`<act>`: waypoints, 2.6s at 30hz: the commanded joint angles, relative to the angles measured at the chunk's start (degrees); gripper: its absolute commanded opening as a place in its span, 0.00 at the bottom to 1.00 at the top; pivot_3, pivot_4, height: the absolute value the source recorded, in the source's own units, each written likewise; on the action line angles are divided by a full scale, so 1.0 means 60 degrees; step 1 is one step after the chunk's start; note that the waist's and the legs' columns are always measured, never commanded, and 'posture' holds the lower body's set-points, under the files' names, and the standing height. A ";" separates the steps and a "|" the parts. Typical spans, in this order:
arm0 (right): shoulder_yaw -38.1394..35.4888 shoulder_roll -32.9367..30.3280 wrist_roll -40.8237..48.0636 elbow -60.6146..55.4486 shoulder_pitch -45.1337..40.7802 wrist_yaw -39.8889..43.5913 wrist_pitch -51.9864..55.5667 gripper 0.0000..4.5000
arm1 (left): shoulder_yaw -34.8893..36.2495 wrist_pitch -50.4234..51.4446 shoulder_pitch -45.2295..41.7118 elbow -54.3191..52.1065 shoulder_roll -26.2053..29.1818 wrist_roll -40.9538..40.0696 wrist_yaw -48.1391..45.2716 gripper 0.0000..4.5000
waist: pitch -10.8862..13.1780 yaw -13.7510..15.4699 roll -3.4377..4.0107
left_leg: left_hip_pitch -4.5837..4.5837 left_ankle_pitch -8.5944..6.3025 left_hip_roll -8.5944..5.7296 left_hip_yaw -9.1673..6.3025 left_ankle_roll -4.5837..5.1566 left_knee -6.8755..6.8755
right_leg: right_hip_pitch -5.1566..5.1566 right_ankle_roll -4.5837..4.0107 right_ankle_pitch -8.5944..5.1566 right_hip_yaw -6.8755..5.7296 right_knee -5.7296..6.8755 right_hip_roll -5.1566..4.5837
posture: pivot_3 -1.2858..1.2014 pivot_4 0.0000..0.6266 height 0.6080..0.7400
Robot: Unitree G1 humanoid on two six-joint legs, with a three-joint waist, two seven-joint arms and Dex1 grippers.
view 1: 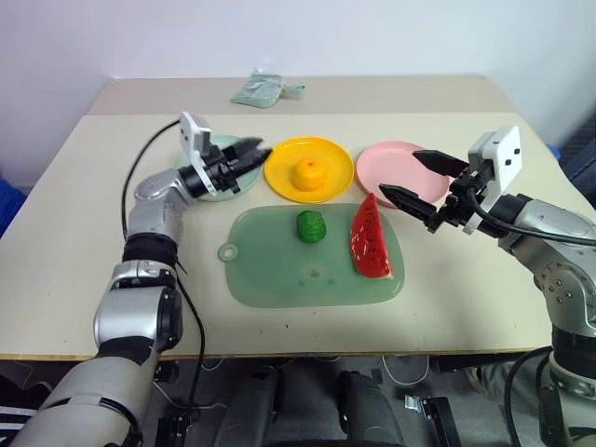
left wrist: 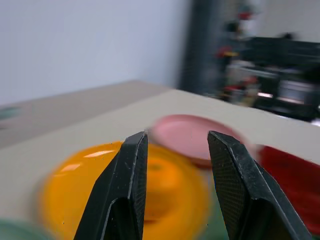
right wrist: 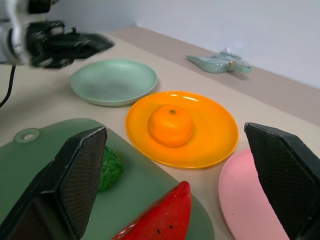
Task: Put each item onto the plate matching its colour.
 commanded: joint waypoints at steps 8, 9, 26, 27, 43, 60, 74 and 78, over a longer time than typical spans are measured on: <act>-0.0229 -0.0072 0.0058 -0.0236 -0.0077 0.0067 -0.0261 1.00 | -0.1872 -0.0850 0.0928 -0.1436 -0.0523 0.1412 -0.0024 0.98 | -0.0001 -0.0015 0.0001 | 0.0003 0.0000 0.0003 -0.0002 0.0000 -0.0005 | -0.0002 -0.0001 0.0000 0.0001 -0.0001 0.0001 | 0.52 0.24 1.00; -0.0232 -0.0062 0.0057 -0.0252 -0.0054 0.0062 -0.0268 1.00 | -0.1989 -0.0902 0.1037 -0.1510 -0.0625 0.1546 0.0145 0.98 | -0.0001 -0.0007 0.0001 | 0.0002 0.0000 0.0003 -0.0001 0.0000 -0.0005 | -0.0002 -0.0001 0.0000 0.0001 -0.0002 0.0000 | 0.52 0.24 1.00; -0.0121 -0.0067 -0.0094 -0.0177 -0.0074 0.0065 -0.0423 1.00 | -0.2666 -0.1823 0.1079 -0.0892 -0.1123 0.2747 0.1805 0.59 | -0.0001 0.0004 0.0001 | 0.0002 0.0000 0.0003 -0.0001 0.0000 -0.0004 | -0.0002 -0.0003 0.0001 0.0001 -0.0005 -0.0002 | 0.52 0.24 1.00; -0.0125 -0.0065 -0.0093 -0.0191 -0.0064 0.0063 -0.0422 1.00 | -0.2545 -0.1712 0.1058 -0.0958 -0.1148 0.2591 0.1802 0.59 | -0.0001 0.0003 0.0001 | 0.0002 0.0000 0.0003 -0.0001 0.0000 -0.0004 | -0.0002 -0.0003 0.0002 0.0001 -0.0005 -0.0002 | 0.52 0.24 1.00; 0.0058 0.0057 -0.0095 -0.0002 -0.0286 0.0063 -0.0420 1.00 | 0.0666 -0.2092 -0.0884 0.1643 -0.0261 0.1950 0.8223 0.59 | -0.0001 0.0007 0.0001 | 0.0005 0.0000 0.0001 -0.0002 0.0000 -0.0002 | -0.0003 -0.0001 0.0002 0.0001 0.0000 0.0001 | 0.52 0.24 1.00; 0.0188 -0.0149 -0.0319 -0.0121 -0.0086 0.0028 -0.0239 1.00 | 0.0910 -0.3329 -0.1310 0.3295 0.0016 0.2141 0.8830 0.98 | -0.0001 0.0000 -0.0004 | 0.0002 0.0000 -0.0004 0.0002 0.0000 -0.0001 | -0.0002 0.0008 0.0008 0.0001 -0.0001 0.0000 | 0.52 0.24 1.00; 0.1082 0.0276 -0.0441 -0.0703 -0.0216 -0.1037 0.1110 1.00 | -0.0313 0.1181 0.1948 -0.3596 0.1478 -0.1225 -0.1134 0.98 | -0.0009 -0.0305 0.0013 | 0.0005 0.0001 0.0015 0.0000 -0.0002 -0.0023 | -0.0016 -0.0004 0.0008 0.0007 -0.0001 0.0009 | 0.52 0.24 1.00; 0.1395 0.0483 -0.0481 -0.1255 -0.0214 -0.1963 0.2335 1.00 | -0.0558 0.1666 0.2556 -0.4307 0.2194 -0.1201 -0.1964 0.98 | -0.0010 -0.0271 0.0016 | 0.0005 0.0001 0.0019 -0.0001 -0.0003 -0.0024 | -0.0021 -0.0010 0.0009 0.0009 0.0000 0.0012 | 0.52 0.24 1.00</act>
